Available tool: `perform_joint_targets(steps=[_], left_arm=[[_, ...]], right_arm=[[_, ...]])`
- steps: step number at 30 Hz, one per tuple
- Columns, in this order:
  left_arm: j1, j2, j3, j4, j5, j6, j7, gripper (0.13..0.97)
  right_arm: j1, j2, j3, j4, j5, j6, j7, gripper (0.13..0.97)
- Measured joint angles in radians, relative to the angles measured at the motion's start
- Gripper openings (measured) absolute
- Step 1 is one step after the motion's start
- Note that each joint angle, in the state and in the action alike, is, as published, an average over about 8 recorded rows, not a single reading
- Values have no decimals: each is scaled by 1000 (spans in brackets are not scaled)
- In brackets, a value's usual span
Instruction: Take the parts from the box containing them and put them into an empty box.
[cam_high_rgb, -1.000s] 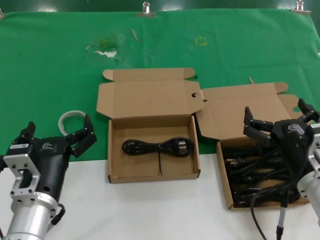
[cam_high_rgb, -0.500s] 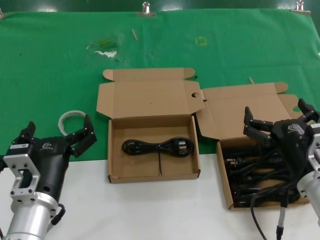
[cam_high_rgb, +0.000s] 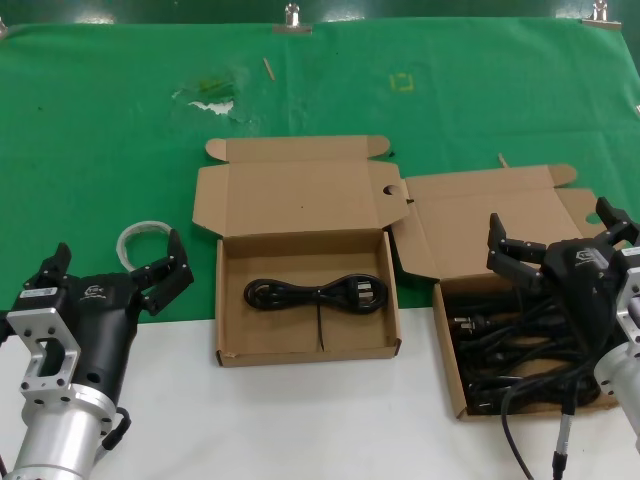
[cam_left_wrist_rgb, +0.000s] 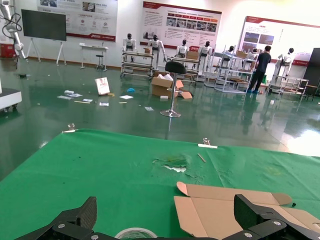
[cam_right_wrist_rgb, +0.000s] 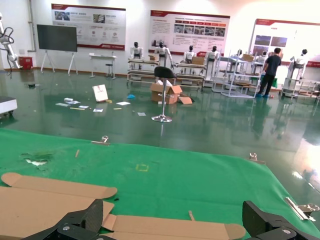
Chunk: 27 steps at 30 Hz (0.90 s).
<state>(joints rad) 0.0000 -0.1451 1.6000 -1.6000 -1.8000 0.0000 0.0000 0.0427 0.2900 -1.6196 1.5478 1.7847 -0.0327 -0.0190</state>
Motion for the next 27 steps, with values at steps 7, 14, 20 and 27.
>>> perform_joint_targets(steps=[7,14,20,27], left_arm=[[0,0,0,0,0,0,0,966],[0,0,0,0,0,0,0,966],[0,0,0,0,0,0,0,966],[0,0,0,0,0,0,0,966]], right_arm=[[0,0,0,0,0,0,0,966],[0,0,0,0,0,0,0,966],[0,0,0,0,0,0,0,966],[0,0,0,0,0,0,0,966]])
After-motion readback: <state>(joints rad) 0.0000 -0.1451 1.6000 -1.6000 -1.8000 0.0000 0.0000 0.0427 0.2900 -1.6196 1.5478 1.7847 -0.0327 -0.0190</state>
